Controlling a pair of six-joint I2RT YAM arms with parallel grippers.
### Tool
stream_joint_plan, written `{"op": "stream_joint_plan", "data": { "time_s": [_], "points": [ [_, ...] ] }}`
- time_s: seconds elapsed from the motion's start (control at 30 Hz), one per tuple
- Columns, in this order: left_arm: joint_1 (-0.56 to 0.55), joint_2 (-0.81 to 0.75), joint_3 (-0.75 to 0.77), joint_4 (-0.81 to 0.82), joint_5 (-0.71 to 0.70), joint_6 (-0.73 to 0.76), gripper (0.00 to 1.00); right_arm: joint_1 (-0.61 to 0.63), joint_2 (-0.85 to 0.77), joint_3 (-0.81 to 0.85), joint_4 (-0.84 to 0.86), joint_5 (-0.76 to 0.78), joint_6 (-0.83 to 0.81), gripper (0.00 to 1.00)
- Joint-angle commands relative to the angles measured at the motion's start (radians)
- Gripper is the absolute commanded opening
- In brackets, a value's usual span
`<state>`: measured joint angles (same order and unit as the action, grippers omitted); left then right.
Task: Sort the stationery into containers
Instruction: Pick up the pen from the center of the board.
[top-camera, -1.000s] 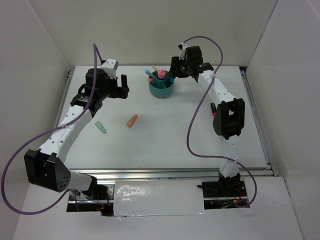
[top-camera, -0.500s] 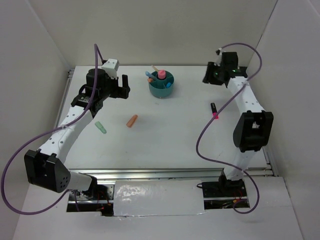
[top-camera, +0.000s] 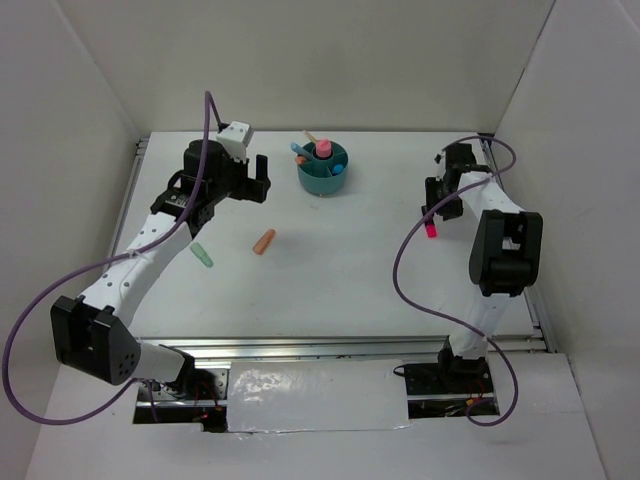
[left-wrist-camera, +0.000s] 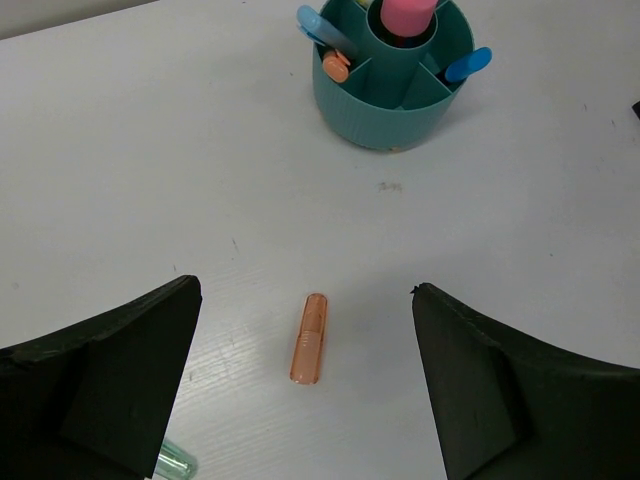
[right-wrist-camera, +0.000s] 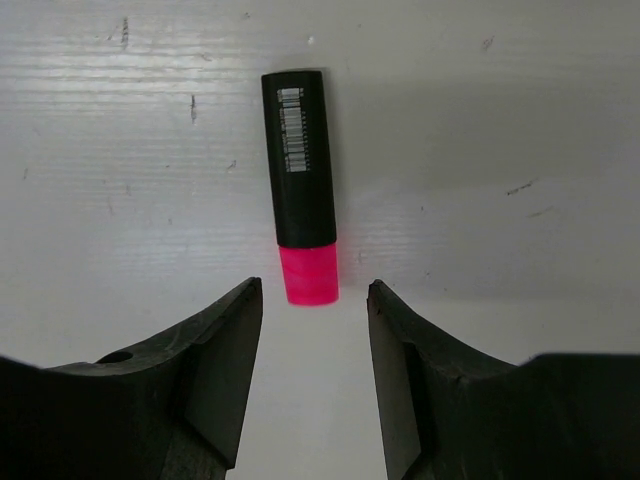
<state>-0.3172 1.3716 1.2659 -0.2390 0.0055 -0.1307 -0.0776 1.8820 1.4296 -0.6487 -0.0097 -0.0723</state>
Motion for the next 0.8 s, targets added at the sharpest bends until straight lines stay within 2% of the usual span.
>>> {"op": "stream_joint_plan", "data": {
  "time_s": [0.0,0.3,0.53,0.63,0.67,0.7,0.73,0.77],
  "points": [
    [-0.006,0.004,0.023,0.023,0.001,0.014,0.99,-0.005,0.048,0.072,0.015,0.014,-0.029,0.54],
    [-0.005,0.015,0.03,-0.008,0.016,0.048,0.99,0.006,0.196,0.189,0.006,-0.039,-0.04,0.56],
    [-0.003,0.044,0.036,-0.025,0.056,0.075,0.99,0.012,0.253,0.19,0.006,-0.052,-0.066,0.49],
    [0.001,0.06,0.046,-0.031,0.083,0.082,0.99,0.022,0.264,0.193,-0.012,-0.061,-0.087,0.37],
    [0.001,0.061,0.044,-0.028,0.117,0.088,0.99,0.024,0.264,0.193,-0.017,-0.067,-0.092,0.26],
    [0.003,0.052,0.035,-0.02,0.138,0.107,0.99,0.025,0.252,0.193,-0.025,-0.081,-0.092,0.23],
    [0.006,0.043,0.02,0.013,0.174,0.118,0.99,0.029,0.241,0.196,-0.026,-0.087,-0.09,0.19],
    [0.007,0.026,-0.043,0.048,0.254,0.197,0.98,0.03,0.22,0.207,-0.043,-0.114,-0.092,0.14]
  ]
}}
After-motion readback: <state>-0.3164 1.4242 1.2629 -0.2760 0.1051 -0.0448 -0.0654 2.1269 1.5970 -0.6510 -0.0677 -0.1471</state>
